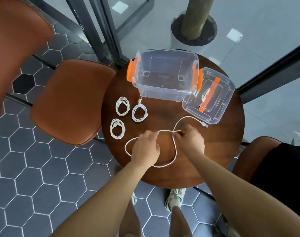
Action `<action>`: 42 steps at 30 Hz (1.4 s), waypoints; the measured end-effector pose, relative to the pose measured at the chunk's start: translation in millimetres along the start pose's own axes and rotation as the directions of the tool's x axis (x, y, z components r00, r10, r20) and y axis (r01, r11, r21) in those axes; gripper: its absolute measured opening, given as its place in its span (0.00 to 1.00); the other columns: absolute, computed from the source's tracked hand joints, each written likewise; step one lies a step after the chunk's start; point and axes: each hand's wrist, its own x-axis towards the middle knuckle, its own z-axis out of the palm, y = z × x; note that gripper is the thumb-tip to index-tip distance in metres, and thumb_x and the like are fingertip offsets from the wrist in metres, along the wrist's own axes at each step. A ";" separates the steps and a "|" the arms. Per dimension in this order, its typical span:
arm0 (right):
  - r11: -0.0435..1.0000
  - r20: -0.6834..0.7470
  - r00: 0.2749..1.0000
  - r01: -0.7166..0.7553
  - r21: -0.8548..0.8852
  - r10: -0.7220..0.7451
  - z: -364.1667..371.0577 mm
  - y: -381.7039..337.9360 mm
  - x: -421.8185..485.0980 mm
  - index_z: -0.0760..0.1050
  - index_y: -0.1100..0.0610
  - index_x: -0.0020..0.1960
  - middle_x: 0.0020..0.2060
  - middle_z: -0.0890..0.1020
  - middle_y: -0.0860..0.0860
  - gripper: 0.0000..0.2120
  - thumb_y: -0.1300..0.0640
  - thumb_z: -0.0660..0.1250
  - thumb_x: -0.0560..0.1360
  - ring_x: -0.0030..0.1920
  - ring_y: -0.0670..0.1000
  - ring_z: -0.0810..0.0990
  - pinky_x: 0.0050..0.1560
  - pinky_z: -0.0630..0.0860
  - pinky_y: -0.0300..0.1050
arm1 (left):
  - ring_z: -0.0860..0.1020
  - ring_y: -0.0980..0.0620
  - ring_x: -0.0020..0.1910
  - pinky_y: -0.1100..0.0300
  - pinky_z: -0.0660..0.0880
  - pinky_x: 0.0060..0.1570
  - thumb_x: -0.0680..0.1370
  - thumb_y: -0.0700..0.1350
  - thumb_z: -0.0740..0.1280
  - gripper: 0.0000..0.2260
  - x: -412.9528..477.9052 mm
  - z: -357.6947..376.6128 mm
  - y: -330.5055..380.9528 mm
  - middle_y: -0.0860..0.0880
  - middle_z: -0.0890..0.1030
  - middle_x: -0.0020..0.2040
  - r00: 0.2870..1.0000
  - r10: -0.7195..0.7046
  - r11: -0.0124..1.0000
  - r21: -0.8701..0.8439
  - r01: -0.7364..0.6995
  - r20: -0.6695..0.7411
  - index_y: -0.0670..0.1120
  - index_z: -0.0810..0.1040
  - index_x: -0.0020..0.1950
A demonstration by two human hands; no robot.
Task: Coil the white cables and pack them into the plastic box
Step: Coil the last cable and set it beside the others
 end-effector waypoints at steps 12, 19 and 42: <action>0.916 0.030 0.974 -0.222 0.333 0.225 -13.5 1.7 8.0 0.78 0.49 0.39 0.35 0.85 0.47 0.07 0.46 0.69 0.69 0.40 0.54 0.85 0.48 0.83 0.53 | 0.79 0.50 0.60 0.56 0.74 0.61 0.79 0.40 0.63 0.17 13.6 -8.1 24.4 0.49 0.82 0.59 0.971 -0.191 0.929 -0.292 0.227 0.147 0.47 0.78 0.66; 0.781 0.030 0.998 -0.064 0.621 0.057 -51.8 -26.7 -43.3 0.75 0.54 0.46 0.36 0.84 0.50 0.08 0.64 0.71 0.72 0.34 0.50 0.85 0.44 0.84 0.56 | 0.84 0.51 0.52 0.52 0.76 0.61 0.78 0.55 0.64 0.19 4.0 -51.2 44.3 0.48 0.86 0.51 0.880 -0.288 0.484 -0.735 0.474 0.378 0.44 0.81 0.60; 0.755 0.192 0.741 0.572 0.321 -0.644 -145.9 -45.9 -113.0 0.70 0.45 0.34 0.27 0.70 0.42 0.18 0.38 0.61 0.79 0.29 0.43 0.69 0.32 0.67 0.38 | 0.64 0.58 0.16 0.65 0.65 0.19 0.84 0.49 0.57 0.14 -44.4 -223.3 91.1 0.46 0.79 0.32 0.977 -0.013 -0.271 -0.941 0.204 0.215 0.42 0.76 0.48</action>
